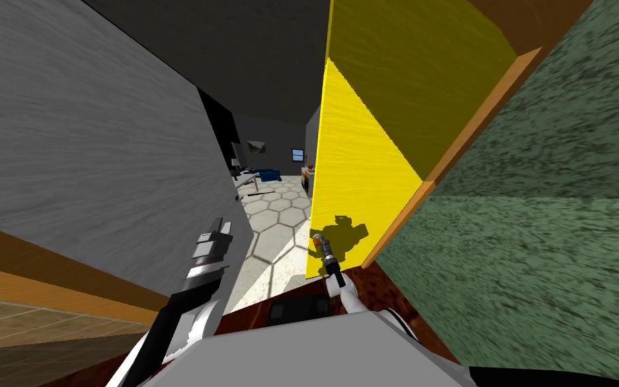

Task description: Push the door open

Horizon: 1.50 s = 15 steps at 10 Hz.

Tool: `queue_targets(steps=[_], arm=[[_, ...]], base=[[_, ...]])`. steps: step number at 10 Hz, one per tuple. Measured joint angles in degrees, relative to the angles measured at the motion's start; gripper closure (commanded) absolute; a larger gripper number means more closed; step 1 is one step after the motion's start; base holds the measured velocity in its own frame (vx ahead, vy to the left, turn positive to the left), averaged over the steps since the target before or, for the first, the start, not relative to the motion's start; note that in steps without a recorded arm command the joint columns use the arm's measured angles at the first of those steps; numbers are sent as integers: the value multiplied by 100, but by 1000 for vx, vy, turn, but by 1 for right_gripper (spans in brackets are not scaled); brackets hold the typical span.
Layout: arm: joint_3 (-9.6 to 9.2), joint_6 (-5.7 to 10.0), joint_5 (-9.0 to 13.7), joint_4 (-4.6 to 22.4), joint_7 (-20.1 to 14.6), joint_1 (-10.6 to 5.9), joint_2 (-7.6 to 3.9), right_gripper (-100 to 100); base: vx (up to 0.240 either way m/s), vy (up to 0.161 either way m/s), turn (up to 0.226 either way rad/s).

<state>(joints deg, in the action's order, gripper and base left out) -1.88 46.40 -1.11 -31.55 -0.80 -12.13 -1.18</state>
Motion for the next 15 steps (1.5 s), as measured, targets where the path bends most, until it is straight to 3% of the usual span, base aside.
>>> queue_targets(steps=[1, 2, 3, 4, 5, 7, 8, 9, 10, 11, 12, 14, 15], arm=[[29, -22, 19, -45, -6, 11, -45, 100], [133, 162, 84, 387, 31, -242, -75, 100], [176, 253, 108, 477, 60, -294, -88, 100], [151, 134, 88, 170, 57, -129, -100, 100], [202, 107, 120, 185, 78, -127, -122, 100], [309, 268, 189, 538, 93, -286, -188, 100], [285, 115, 167, 152, 104, -62, -178, 100], [376, 246, 224, 558, 155, -282, -175, 100], [396, 195, 232, 345, 170, -119, -195, 100], [430, 197, 254, 360, 185, -166, -201, 100], [410, 65, 240, 16, 178, -14, -205, 100], [537, 12, 319, 88, 203, -67, -247, 100], [572, -72, 336, -114, 232, 60, -247, 100]], base=[[187, 72, -53], [129, 61, -5], [49, 20, 9], [114, 72, -65], [164, 114, -53], [80, 35, -20], [169, 72, -87], [161, 91, -45], [58, 37, -16], [8, 2, 24], [94, 67, -73], [157, 116, -65], [113, 39, -29]])
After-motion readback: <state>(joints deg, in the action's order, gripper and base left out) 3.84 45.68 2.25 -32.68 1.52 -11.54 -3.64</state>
